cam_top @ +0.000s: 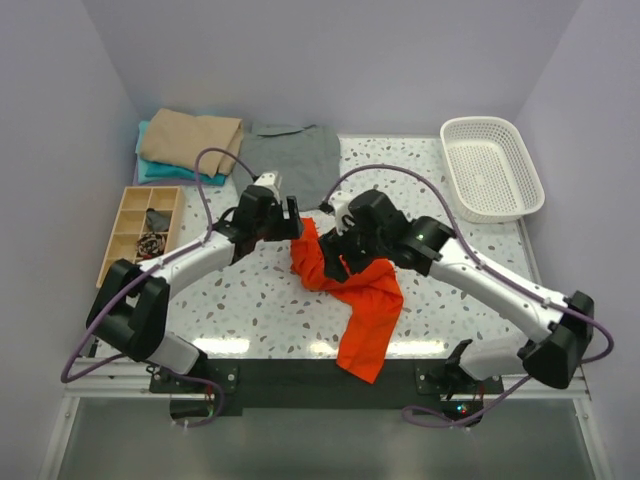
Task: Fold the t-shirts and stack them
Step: Flatten the tshirt out
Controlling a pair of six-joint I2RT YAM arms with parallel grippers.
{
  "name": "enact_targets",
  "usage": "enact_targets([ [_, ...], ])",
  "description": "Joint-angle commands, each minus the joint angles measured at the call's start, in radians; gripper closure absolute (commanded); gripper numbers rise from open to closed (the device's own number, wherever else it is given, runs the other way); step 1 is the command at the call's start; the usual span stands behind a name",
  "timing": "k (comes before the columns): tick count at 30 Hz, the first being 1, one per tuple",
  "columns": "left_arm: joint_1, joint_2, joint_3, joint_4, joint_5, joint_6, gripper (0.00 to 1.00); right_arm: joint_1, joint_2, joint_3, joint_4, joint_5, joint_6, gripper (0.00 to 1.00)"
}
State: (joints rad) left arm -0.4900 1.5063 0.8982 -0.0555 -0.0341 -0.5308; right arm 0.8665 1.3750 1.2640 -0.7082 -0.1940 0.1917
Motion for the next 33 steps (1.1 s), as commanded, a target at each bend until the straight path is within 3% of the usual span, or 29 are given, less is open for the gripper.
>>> enact_targets([
  [1,0.007,-0.05,-0.034,-0.009,0.016,0.014,0.18,-0.015,-0.143,0.031,-0.03,0.365,0.005,0.32],
  [3,0.007,-0.051,-0.05,0.008,0.055,0.02,0.19,-0.073,-0.137,0.022,-0.028,0.456,-0.009,0.32],
  [7,0.005,-0.038,-0.09,0.055,0.161,0.025,0.2,-0.17,-0.1,0.008,0.004,0.436,-0.005,0.32],
  [12,0.005,-0.001,-0.102,0.167,0.301,0.035,0.21,-0.182,-0.054,-0.008,0.035,0.401,-0.005,0.32],
  [15,0.005,0.031,-0.097,0.21,0.373,0.037,0.26,-0.182,-0.037,-0.017,0.041,0.393,-0.005,0.32],
  [16,0.005,0.038,-0.096,0.223,0.39,0.037,0.44,-0.184,-0.028,-0.02,0.042,0.392,-0.003,0.32],
  [22,0.005,0.081,-0.09,0.235,0.471,0.043,1.0,-0.196,-0.005,-0.041,0.053,0.413,-0.012,0.34],
  [26,0.007,0.031,-0.027,0.157,0.415,0.07,1.0,-0.221,-0.002,-0.038,0.046,0.461,-0.015,0.37],
  [30,0.007,-0.017,0.262,-0.016,0.402,0.152,1.0,-0.265,-0.024,-0.046,0.042,0.501,-0.015,0.38],
  [33,0.005,-0.005,0.49,-0.115,0.479,0.201,1.0,-0.312,-0.048,-0.067,0.047,0.51,-0.003,0.39],
])
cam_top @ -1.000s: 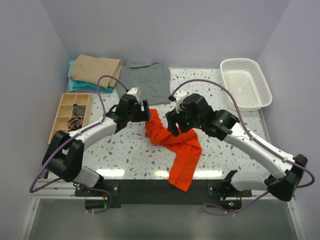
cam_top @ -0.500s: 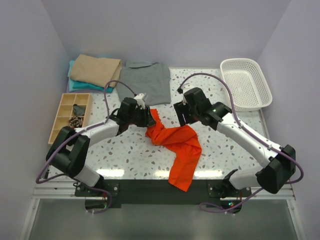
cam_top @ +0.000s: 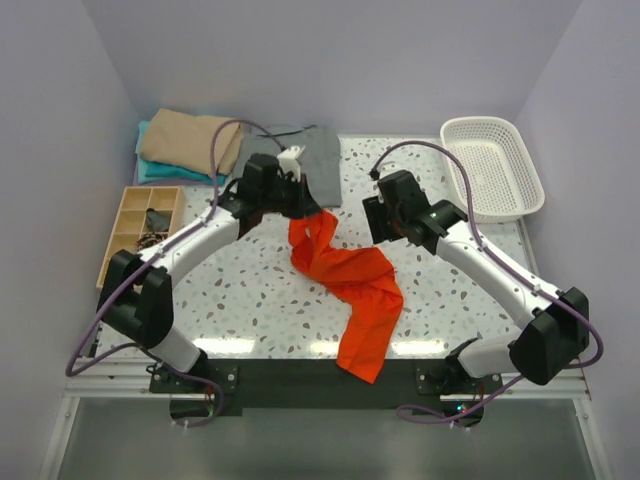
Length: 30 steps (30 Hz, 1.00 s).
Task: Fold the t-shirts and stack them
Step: Flatten the tshirt out
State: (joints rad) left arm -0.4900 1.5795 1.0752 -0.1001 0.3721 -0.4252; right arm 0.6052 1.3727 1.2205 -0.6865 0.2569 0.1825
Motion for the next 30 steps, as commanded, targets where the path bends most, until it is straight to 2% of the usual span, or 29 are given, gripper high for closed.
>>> enact_targets([
  [1,0.005,-0.069,0.363,-0.097,0.1,0.103,1.0,-0.064,-0.05,-0.03,0.031,0.053,0.014,0.39],
  [3,0.005,-0.065,0.467,-0.128,0.137,0.115,1.0,-0.088,-0.06,-0.05,0.036,0.041,0.021,0.39],
  [5,0.007,-0.101,0.482,-0.167,0.084,0.121,1.0,-0.093,-0.064,-0.062,0.05,0.012,0.021,0.39],
  [7,0.007,-0.168,0.447,-0.228,0.013,0.131,1.0,-0.094,-0.063,-0.067,0.064,-0.033,0.034,0.39],
  [8,0.01,-0.197,0.424,-0.248,-0.066,0.14,1.0,-0.096,-0.063,-0.076,0.073,-0.05,0.034,0.4],
  [13,0.054,-0.415,0.232,-0.357,-0.293,0.143,1.0,-0.094,-0.043,-0.102,0.117,-0.1,0.038,0.39],
  [15,0.064,-0.449,0.198,-0.401,-0.37,0.137,1.0,-0.096,-0.002,-0.108,0.137,-0.253,0.029,0.38],
  [17,0.068,-0.478,0.178,-0.475,-0.523,0.1,1.0,-0.097,0.052,-0.11,0.159,-0.365,0.057,0.4],
  [19,0.077,-0.502,0.131,-0.522,-0.611,0.066,1.0,-0.097,0.077,-0.128,0.191,-0.415,0.089,0.41],
  [21,0.09,-0.519,0.073,-0.529,-0.63,0.036,1.0,-0.096,0.104,-0.141,0.217,-0.515,0.101,0.41],
  [25,0.093,-0.536,-0.006,-0.514,-0.613,-0.006,1.0,-0.096,0.178,-0.156,0.32,-0.607,0.138,0.41],
  [27,0.091,-0.527,-0.026,-0.513,-0.604,-0.023,1.0,-0.094,0.253,-0.125,0.303,-0.64,0.132,0.45],
  [30,0.093,-0.518,-0.04,-0.521,-0.607,-0.03,1.0,-0.09,0.282,-0.098,0.236,-0.67,0.126,0.48],
])
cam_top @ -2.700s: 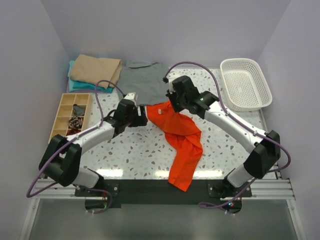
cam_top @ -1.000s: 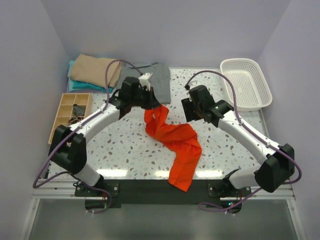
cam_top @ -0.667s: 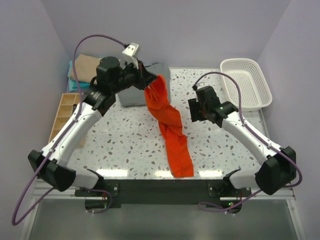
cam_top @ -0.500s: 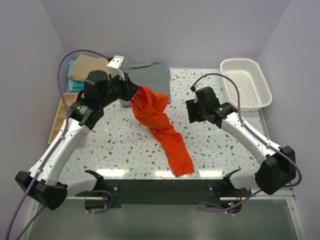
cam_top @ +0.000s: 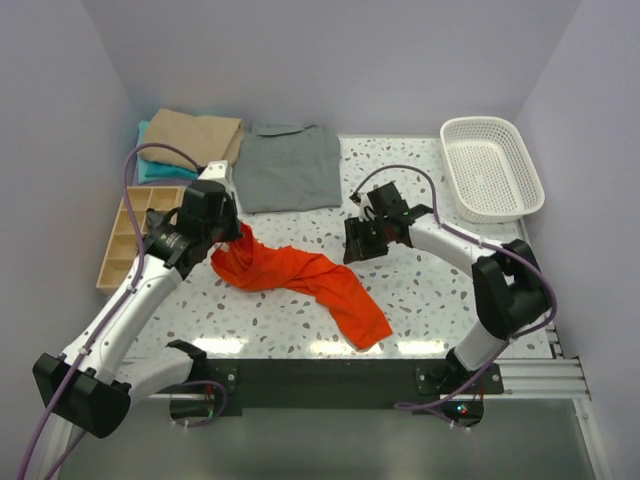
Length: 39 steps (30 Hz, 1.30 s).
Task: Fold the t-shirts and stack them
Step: Flatten the tshirt out
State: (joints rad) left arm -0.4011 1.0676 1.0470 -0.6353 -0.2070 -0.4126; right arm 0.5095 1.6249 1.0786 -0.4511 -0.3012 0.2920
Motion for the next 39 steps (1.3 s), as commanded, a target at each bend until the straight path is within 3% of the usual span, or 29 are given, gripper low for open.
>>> enact_targets([
  [1,0.004,-0.009,-0.016,0.022,-0.034,-0.043,1.0,0.009,0.009,0.021,-0.011,-0.095,0.018,0.48],
  [9,0.002,0.018,-0.021,0.046,-0.046,-0.025,1.0,0.015,-0.12,-0.1,-0.058,-0.076,0.024,0.42],
  [31,0.004,0.04,-0.047,0.095,0.014,-0.022,1.0,0.034,0.093,-0.118,0.054,-0.199,-0.011,0.44],
  [33,0.005,0.048,-0.047,0.098,0.015,-0.02,1.0,0.037,0.096,-0.121,0.064,-0.2,-0.011,0.54],
  [37,0.004,0.057,-0.045,0.105,0.024,-0.017,1.0,0.038,0.076,-0.117,0.075,-0.197,-0.01,0.98],
  [39,0.005,0.063,-0.041,0.109,0.029,-0.012,1.0,0.038,0.049,-0.102,0.058,-0.17,-0.014,1.0],
])
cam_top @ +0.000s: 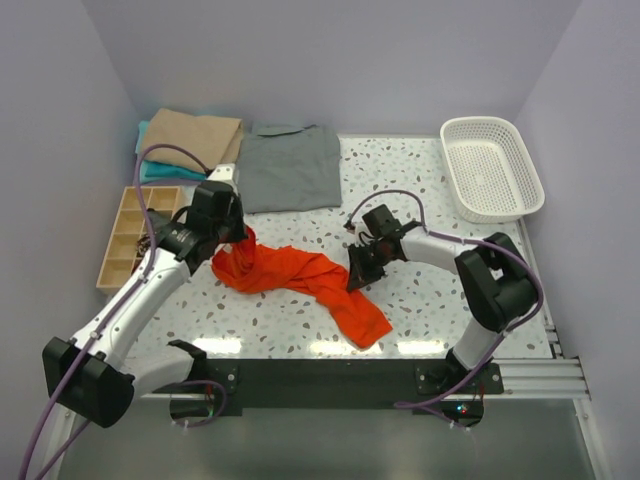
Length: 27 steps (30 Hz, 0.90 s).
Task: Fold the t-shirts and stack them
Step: Flatten the tshirt out
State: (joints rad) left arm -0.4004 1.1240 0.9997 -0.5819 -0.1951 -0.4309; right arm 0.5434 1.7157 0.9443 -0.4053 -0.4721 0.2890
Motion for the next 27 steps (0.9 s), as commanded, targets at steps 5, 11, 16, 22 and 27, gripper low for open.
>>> enact_targets([
  [5,0.006,0.019,0.091,0.065,0.023,0.041,1.0,0.004,-0.241,0.161,-0.172,0.203,-0.073,1.0],
  [11,0.026,0.056,0.368,0.048,0.052,0.104,1.0,0.004,-0.355,0.509,-0.384,0.512,-0.186,0.97],
  [16,0.028,0.057,0.537,0.013,0.069,0.139,1.0,0.003,-0.395,0.689,-0.478,0.582,-0.225,0.97],
  [22,0.026,-0.067,0.462,-0.032,0.002,0.127,1.0,0.003,-0.562,0.541,-0.516,0.624,-0.195,0.93],
  [27,0.028,-0.194,0.188,-0.068,0.005,0.029,1.0,0.004,-0.642,0.283,-0.569,0.572,-0.13,0.77],
])
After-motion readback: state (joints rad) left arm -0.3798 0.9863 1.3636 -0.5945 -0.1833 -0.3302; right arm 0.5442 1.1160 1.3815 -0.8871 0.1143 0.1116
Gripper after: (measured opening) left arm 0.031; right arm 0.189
